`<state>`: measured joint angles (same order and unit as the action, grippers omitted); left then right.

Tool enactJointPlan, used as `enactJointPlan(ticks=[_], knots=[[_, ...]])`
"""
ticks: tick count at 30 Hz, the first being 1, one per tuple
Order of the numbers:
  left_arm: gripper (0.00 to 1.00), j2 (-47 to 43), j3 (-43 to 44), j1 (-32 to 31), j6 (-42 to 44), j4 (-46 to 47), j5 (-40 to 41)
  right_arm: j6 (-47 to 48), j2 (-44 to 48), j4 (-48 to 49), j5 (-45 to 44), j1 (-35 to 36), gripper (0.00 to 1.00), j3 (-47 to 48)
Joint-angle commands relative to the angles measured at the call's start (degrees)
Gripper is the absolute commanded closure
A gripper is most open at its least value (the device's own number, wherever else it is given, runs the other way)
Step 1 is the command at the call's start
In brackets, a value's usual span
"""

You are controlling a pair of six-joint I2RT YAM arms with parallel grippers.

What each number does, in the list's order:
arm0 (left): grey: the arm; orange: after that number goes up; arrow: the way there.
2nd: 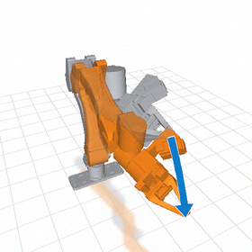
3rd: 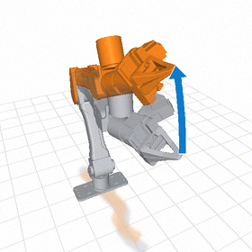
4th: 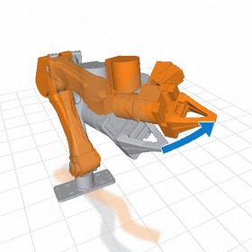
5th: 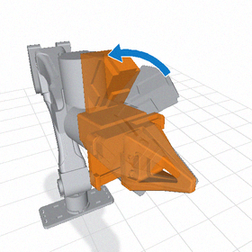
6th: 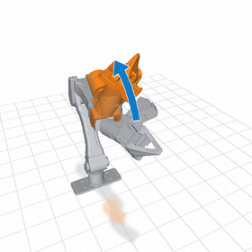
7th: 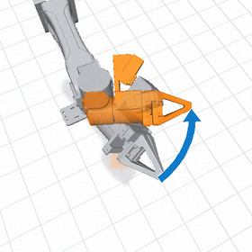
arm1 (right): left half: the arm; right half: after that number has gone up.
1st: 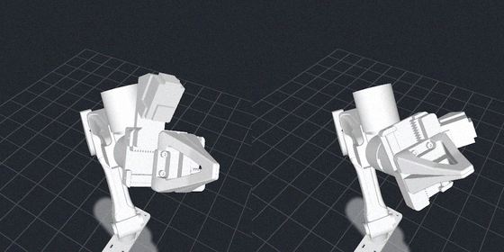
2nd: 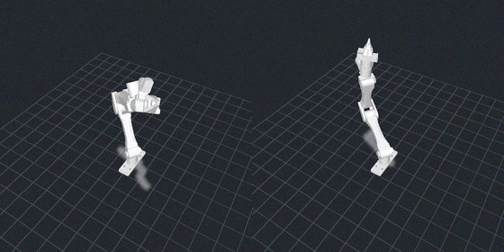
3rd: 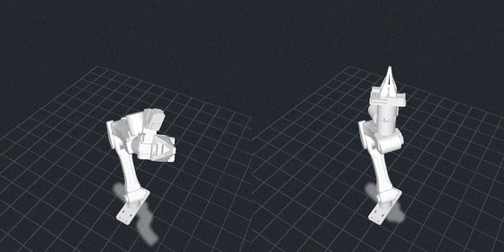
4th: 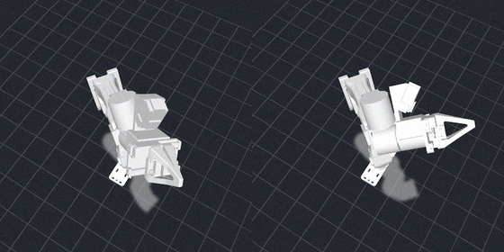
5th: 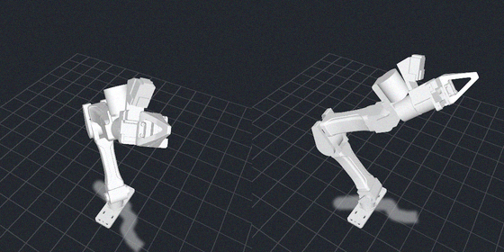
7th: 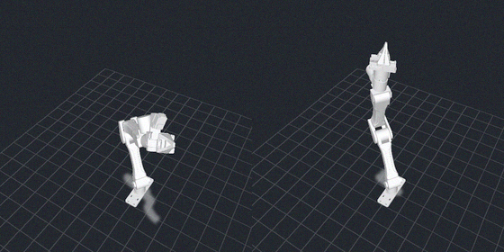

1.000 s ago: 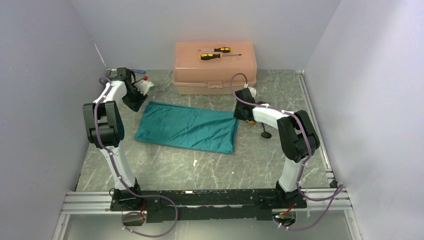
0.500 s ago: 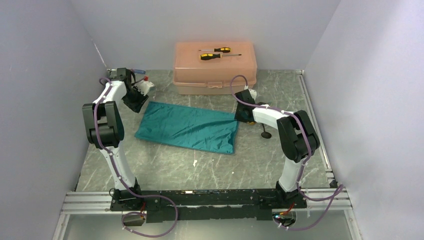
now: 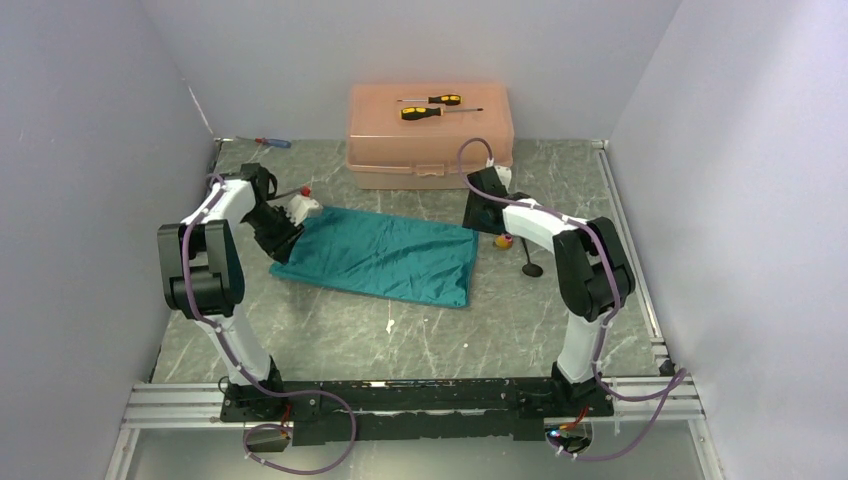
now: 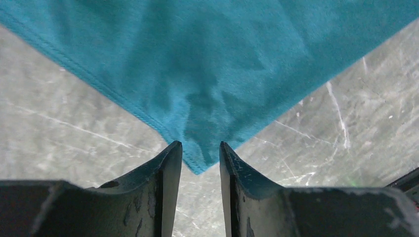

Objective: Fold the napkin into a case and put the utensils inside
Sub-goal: Smooth out the rectangle-folded napkin at the center of the board, then pick up the rectangle-folded napkin from the center of the board.

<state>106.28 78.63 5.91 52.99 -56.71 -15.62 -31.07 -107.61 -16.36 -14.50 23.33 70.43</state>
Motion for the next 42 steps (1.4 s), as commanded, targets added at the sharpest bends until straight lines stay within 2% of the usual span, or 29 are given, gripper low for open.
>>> enactJointPlan(ticks=[1, 4, 8, 13, 16, 19, 21, 24, 28, 31, 35, 42], knots=[[0.61, -3.04, -2.49, 0.00, 3.52, -1.32, -2.06, -0.36, 5.35, -3.32, -6.11, 0.77, 0.47, 2.25], [0.62, -3.10, -4.11, -0.10, 3.74, 0.37, -0.86, -2.46, 10.10, -3.89, -8.72, 4.03, 0.48, 0.23], [0.62, -2.63, -5.93, -0.26, 3.71, 3.00, 0.50, -5.93, 14.90, 1.27, -3.34, 11.67, 0.60, -3.78], [0.63, -2.13, -9.24, -0.93, 3.27, 7.96, 2.45, -8.98, 13.27, 7.31, 3.17, 20.24, 0.77, -7.41], [0.63, -2.31, -11.36, -1.24, 3.40, 10.32, 3.89, -10.82, 11.72, 8.64, 4.53, 21.97, 0.82, -10.22], [0.63, -2.56, -12.87, -1.58, 3.19, 11.93, 4.92, -12.13, 11.18, 10.01, 5.30, 22.19, 0.83, -13.71], [0.63, -2.64, -13.29, -1.61, 3.17, 12.31, 5.35, -12.58, 11.58, 8.44, 4.52, 22.20, 0.78, -14.94], [0.63, -3.09, -13.61, -1.64, 3.08, 12.17, 5.40, -14.49, 16.23, 5.37, 2.04, 22.36, 0.51, -17.59], [0.63, -3.91, -14.23, -1.62, 3.34, 12.05, 5.33, -19.01, 26.00, 1.30, -0.21, 23.14, 0.33, -23.08], [0.63, -4.24, -14.63, -1.65, 3.52, 12.40, 5.56, -23.26, 31.48, -2.39, 0.13, 23.42, 0.31, -26.84], [0.63, -4.16, -14.32, -1.67, 3.40, 12.15, 5.77, -28.68, 34.63, -4.85, 1.70, 23.43, 0.34, -31.72], [0.63, -3.95, -13.69, -1.58, 3.21, 11.96, 5.73, -32.52, 31.84, -0.12, 5.27, 23.10, 0.33, -35.54]])
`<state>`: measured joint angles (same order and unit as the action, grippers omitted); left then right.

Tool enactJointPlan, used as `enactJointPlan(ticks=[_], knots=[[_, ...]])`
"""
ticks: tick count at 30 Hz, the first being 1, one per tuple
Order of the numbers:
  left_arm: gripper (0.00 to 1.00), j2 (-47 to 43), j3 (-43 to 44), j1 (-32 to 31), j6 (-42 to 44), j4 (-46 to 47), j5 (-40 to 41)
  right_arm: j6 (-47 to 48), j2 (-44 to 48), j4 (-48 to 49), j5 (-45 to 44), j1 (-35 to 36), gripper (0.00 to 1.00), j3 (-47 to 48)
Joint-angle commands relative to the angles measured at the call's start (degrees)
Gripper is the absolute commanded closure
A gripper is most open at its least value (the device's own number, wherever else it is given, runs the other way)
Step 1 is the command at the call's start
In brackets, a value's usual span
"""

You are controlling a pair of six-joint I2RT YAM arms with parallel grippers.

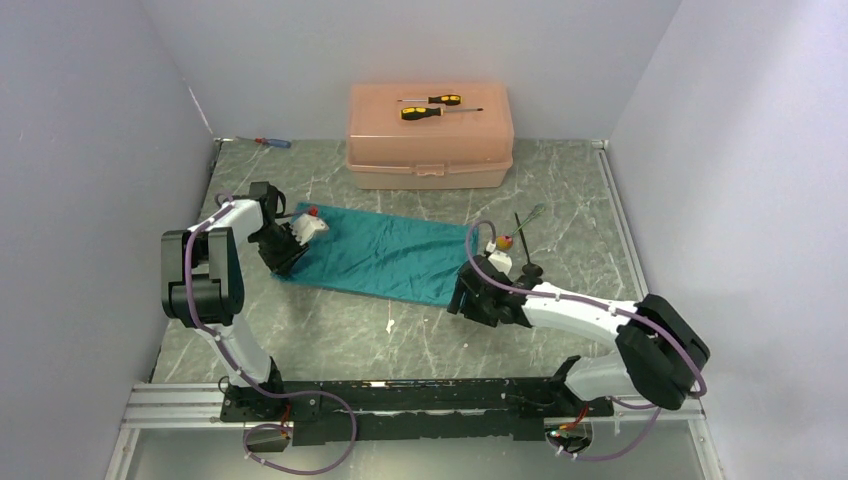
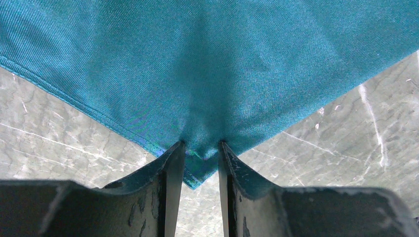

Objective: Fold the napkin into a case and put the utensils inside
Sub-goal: Pick up the rectangle-folded napkin from the center of the board.

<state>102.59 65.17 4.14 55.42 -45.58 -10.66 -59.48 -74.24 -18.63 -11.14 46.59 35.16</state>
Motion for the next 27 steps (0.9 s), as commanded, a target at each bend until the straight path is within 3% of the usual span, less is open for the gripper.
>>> enactJointPlan(ticks=[1, 7, 13, 15, 21, 24, 27], knots=[[0.63, -0.20, -0.28, 0.14, 0.73, 0.90, 0.81, -4.26, -2.12, 2.43, 1.97, -0.29, 0.33, -0.13], [0.62, -0.11, -0.38, 0.16, 0.78, 1.16, 0.94, -6.15, -3.67, 5.09, 2.54, -2.91, 0.36, -1.77], [0.62, -0.35, -0.24, 0.16, 0.71, 1.18, 1.09, -7.34, -4.06, 7.29, 2.70, -4.79, 0.46, -2.05], [0.62, -0.23, 0.30, 0.16, 0.30, 0.61, 0.49, -7.07, -4.43, 6.96, 2.27, -5.06, 0.53, -1.29], [0.62, 0.23, 0.77, 0.14, 0.17, 0.43, 0.57, -7.39, -4.34, 3.86, 0.01, -5.76, 0.91, -0.64], [0.62, -0.04, 0.75, 0.10, 0.00, 0.17, -0.20, -7.26, -2.89, 2.34, -0.80, -6.68, 1.00, -1.59], [0.62, -0.16, 1.36, 0.14, -0.68, -1.15, -1.65, -6.26, -0.48, 0.64, -1.72, -8.62, 1.00, -2.72]])
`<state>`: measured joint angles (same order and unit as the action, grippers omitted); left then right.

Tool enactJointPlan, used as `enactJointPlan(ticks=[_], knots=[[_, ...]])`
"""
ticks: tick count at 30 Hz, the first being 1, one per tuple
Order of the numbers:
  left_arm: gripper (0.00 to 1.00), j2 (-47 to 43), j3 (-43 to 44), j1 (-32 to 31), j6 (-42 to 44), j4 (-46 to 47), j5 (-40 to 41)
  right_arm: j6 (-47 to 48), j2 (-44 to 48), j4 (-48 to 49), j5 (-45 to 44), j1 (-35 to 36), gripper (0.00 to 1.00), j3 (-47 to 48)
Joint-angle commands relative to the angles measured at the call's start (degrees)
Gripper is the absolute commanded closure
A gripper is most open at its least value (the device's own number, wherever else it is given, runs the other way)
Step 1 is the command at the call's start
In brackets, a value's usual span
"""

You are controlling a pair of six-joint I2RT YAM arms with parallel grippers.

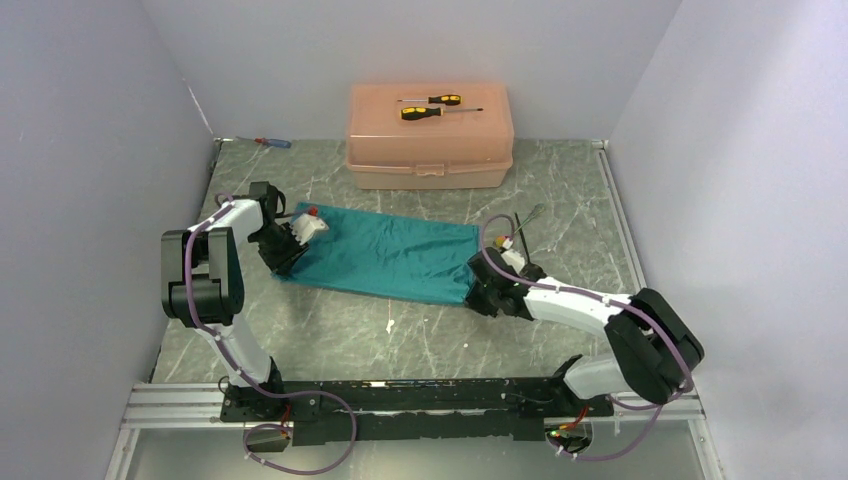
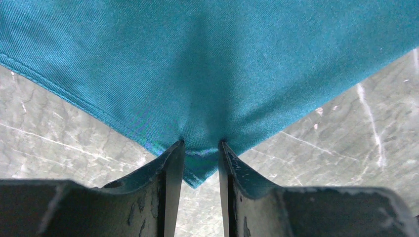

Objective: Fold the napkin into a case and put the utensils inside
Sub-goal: Pick up the rectangle-folded napkin from the center of the board.

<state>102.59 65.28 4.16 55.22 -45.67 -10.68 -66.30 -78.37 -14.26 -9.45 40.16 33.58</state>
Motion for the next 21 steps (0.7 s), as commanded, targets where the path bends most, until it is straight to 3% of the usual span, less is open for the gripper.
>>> enactJointPlan(ticks=[1, 12, 21], knots=[[0.62, -0.27, 1.63, 0.10, -0.75, -1.73, -2.41, 1.29, 4.48, -4.60, -3.87, -2.93, 1.00, -1.35], [0.58, -2.86, 9.33, 0.10, -3.19, -11.44, -10.66, 11.46, 7.89, -10.66, -5.57, -7.89, 1.00, -1.85], [0.59, -4.08, 6.65, 0.21, -3.43, -11.23, -11.81, 17.42, 6.76, -12.06, -5.12, -7.79, 1.00, 6.00]])
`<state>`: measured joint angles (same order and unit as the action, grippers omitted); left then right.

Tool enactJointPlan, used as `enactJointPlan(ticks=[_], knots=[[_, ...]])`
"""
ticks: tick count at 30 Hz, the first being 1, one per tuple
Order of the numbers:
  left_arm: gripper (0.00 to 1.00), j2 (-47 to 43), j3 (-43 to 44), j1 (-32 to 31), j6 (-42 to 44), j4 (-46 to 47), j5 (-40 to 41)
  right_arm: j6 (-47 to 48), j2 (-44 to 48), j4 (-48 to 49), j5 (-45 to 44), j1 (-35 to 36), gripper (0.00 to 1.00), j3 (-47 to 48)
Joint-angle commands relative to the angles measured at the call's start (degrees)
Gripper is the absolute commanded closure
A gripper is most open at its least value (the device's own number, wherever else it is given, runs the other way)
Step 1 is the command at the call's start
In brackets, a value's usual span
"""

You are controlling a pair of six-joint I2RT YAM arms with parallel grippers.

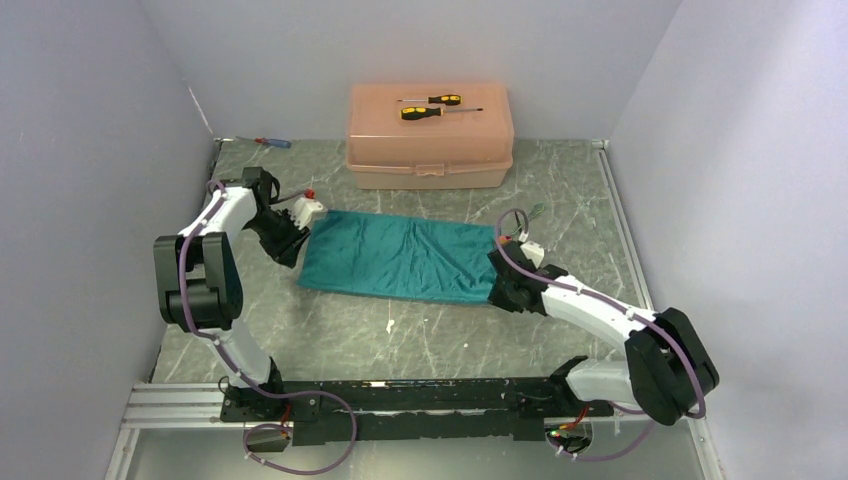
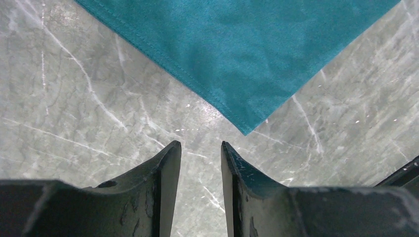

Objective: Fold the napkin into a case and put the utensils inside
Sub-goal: Pick up the rectangle-folded napkin from the center of the board, then fold the rectangle-folded napkin at the center of the board.

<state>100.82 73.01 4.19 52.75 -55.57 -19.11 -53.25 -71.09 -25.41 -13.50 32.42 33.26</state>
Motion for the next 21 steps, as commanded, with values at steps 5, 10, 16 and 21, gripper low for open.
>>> enactJointPlan(ticks=[5, 10, 16, 21], knots=[[0.60, -0.60, -0.89, 0.57, -3.58, -0.15, -4.97, 7.65, -6.25, -2.26, 0.77, 2.63, 1.00, 15.55], [0.62, 1.66, 0.43, 2.92, -7.74, 2.47, -6.18, 9.45, -13.82, -3.60, 2.11, 8.21, 1.00, 24.84], [0.61, 2.74, 0.84, 4.59, -10.38, 4.88, -5.19, 10.97, -26.19, -4.20, 4.78, 14.35, 1.00, 37.36], [0.61, 2.62, 0.12, 4.78, -10.47, 5.23, -6.04, 14.23, -37.99, -6.82, 6.61, 17.98, 1.00, 51.21]])
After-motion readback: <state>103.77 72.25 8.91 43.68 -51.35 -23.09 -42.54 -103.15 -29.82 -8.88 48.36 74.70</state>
